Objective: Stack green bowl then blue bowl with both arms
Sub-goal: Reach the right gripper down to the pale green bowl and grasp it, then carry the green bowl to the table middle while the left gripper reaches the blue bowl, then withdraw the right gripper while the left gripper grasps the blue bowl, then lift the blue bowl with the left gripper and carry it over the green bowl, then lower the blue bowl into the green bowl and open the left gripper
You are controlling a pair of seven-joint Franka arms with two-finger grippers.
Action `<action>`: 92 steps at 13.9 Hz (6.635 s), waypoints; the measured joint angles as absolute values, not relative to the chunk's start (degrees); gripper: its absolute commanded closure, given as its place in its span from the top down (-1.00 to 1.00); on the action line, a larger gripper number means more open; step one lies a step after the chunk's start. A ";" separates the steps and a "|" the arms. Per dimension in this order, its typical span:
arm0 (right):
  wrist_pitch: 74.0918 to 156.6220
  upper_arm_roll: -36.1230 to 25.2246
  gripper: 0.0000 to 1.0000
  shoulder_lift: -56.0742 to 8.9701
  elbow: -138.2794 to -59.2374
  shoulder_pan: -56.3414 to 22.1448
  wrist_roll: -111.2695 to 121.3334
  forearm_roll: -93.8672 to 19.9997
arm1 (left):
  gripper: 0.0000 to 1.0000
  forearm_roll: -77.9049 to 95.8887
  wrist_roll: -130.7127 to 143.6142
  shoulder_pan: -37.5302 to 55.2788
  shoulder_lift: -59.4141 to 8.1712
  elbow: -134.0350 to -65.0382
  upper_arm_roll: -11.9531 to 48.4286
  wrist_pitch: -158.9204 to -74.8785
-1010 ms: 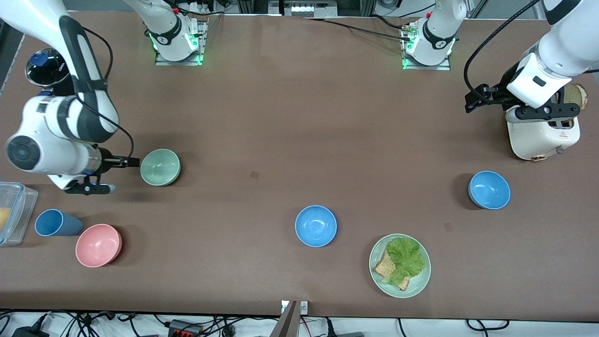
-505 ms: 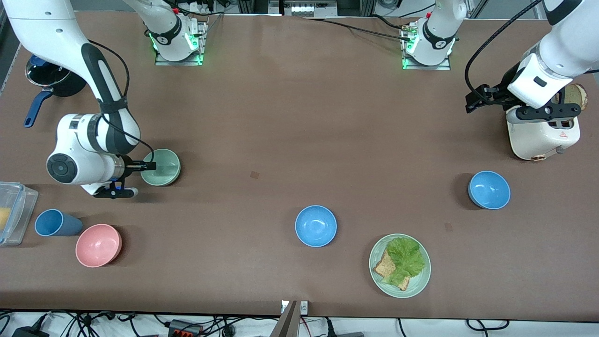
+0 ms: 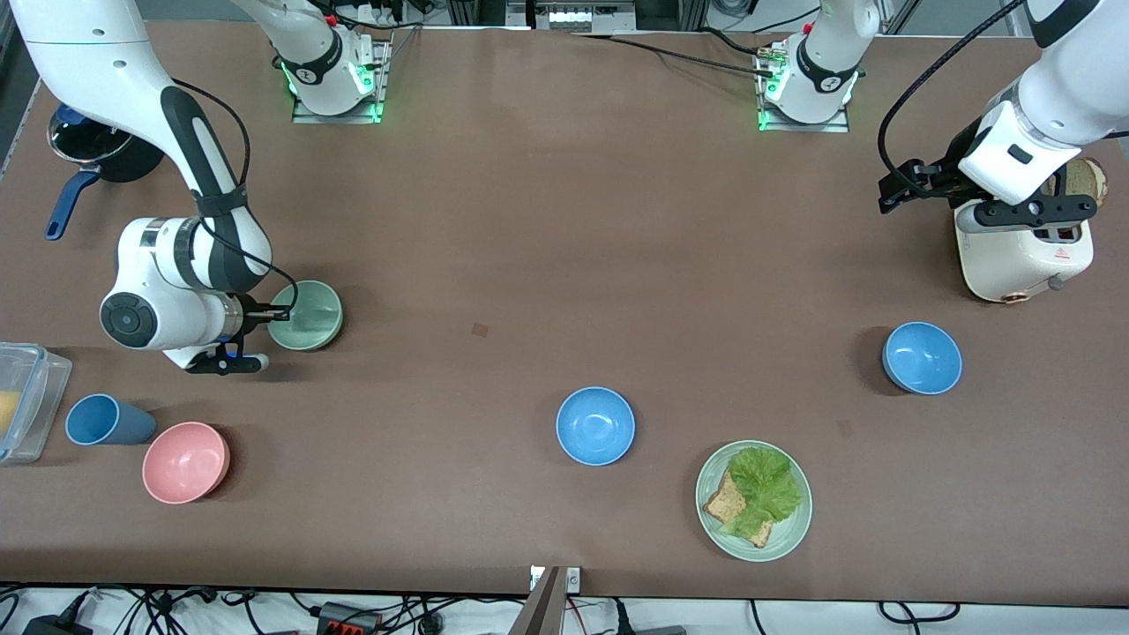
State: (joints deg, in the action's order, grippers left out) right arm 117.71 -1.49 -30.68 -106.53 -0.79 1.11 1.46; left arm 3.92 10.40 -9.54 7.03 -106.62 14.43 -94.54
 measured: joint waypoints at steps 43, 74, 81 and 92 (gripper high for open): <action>96.03 17.89 1.00 -29.69 -67.74 -9.72 -45.24 0.67 | 0.79 -11.60 -11.34 -29.74 -38.83 -96.04 13.79 -125.93; 100.41 -1.51 1.00 -1.57 -96.40 2.06 1.21 0.96 | -0.99 0.31 26.66 -27.82 -24.96 -98.98 48.82 -101.28; 101.24 -1.66 1.00 -1.87 -96.41 2.03 1.24 0.98 | -0.99 -5.90 48.80 -8.39 -28.62 -99.99 49.11 -112.04; 101.28 -1.69 1.00 -1.82 -95.84 2.00 1.41 0.98 | -0.99 -17.22 55.90 -0.43 -38.08 -100.07 46.07 -116.20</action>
State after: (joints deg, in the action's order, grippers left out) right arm 101.28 -1.69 -1.82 -95.84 2.00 1.41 0.98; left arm -17.22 55.90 -0.43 -38.08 -100.07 46.07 -116.20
